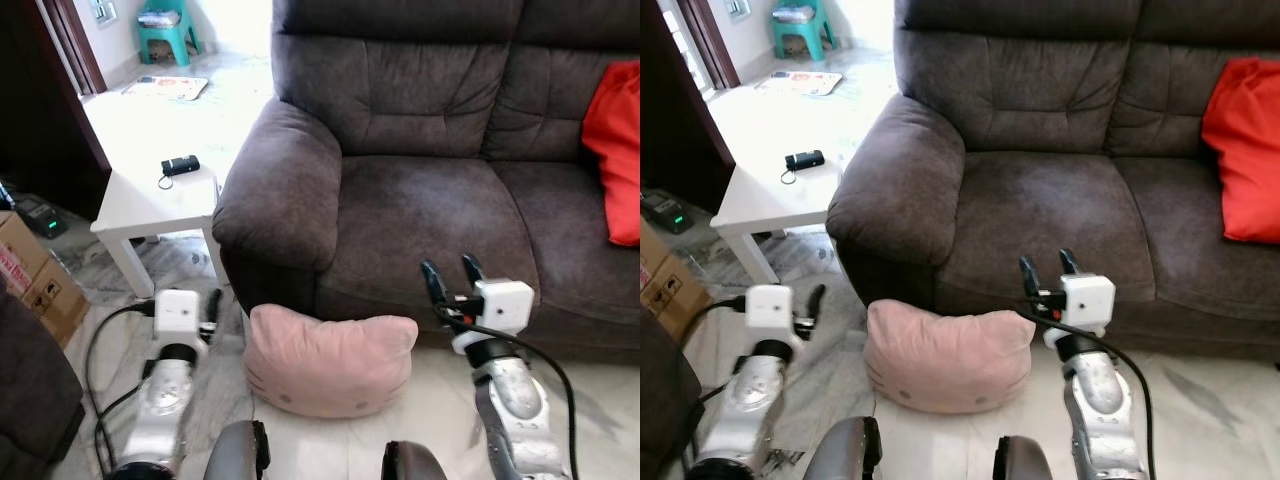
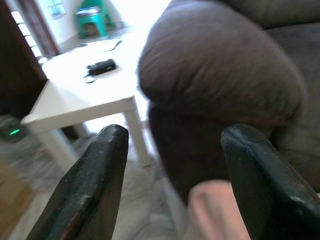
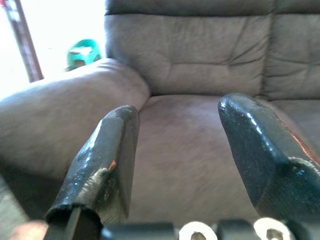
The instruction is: Move the pillow to the sofa from floor
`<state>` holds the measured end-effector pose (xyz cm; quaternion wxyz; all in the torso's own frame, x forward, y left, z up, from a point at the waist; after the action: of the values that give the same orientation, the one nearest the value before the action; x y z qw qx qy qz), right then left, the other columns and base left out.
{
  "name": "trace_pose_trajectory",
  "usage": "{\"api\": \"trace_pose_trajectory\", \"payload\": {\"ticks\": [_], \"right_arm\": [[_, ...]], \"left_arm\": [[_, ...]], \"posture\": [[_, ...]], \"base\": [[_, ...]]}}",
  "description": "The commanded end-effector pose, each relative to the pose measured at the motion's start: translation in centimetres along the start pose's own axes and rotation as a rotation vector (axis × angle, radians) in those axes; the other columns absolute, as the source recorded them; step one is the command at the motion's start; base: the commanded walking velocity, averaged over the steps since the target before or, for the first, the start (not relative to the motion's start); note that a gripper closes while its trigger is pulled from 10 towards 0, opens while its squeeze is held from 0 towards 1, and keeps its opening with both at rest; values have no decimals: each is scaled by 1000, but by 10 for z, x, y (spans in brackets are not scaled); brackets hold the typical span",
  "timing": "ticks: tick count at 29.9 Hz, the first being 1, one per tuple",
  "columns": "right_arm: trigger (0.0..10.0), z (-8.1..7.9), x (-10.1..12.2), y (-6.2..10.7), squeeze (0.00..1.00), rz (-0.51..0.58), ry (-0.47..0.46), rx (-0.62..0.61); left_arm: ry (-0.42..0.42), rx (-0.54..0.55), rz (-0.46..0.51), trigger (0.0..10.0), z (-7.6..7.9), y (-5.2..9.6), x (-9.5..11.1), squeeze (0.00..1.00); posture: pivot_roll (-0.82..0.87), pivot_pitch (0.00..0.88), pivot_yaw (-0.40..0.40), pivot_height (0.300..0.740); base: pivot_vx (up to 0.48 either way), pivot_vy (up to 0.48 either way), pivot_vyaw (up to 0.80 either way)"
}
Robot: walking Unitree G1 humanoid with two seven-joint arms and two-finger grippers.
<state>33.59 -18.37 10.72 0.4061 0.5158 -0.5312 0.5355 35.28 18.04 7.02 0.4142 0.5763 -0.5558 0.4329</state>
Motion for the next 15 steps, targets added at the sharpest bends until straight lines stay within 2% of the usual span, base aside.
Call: {"api": "trace_pose_trajectory", "payload": {"ticks": [1, 13, 15], "right_arm": [[10000, -7, 2, -3, 0, 8, -13, 18], [10000, -7, 1, -1, 0, 4, -15, 15], [10000, -8, 1, -1, 0, 3, -16, 15]], "left_arm": [[-17, 25, -6, 10000, -12, 0, -2, 0], [-29, 9, 1, 10000, -10, 0, -1, 0], [-33, -3, 0, 10000, -8, 0, -1, 0]], "posture": [[-33, 15, -19, 591], [-35, 19, -18, 591], [-32, 19, -19, 591]], "base": [[262, 0, 0], [267, 0, 0], [0, 0, 0]]}}
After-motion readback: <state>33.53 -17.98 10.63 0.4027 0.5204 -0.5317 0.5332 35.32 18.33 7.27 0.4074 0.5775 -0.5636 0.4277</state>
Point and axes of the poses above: a point about 5 cm out from each wrist's last joint towards the gripper, its own y axis pointing back from the gripper into the wrist, its own x axis along the axis of the wrist's last joint, z = x × y, the point moved 6 cm from there along -y, pointing out of the wrist towards the gripper, and after that the axes turned 8 degrees about -y, right-handed, at the moved point
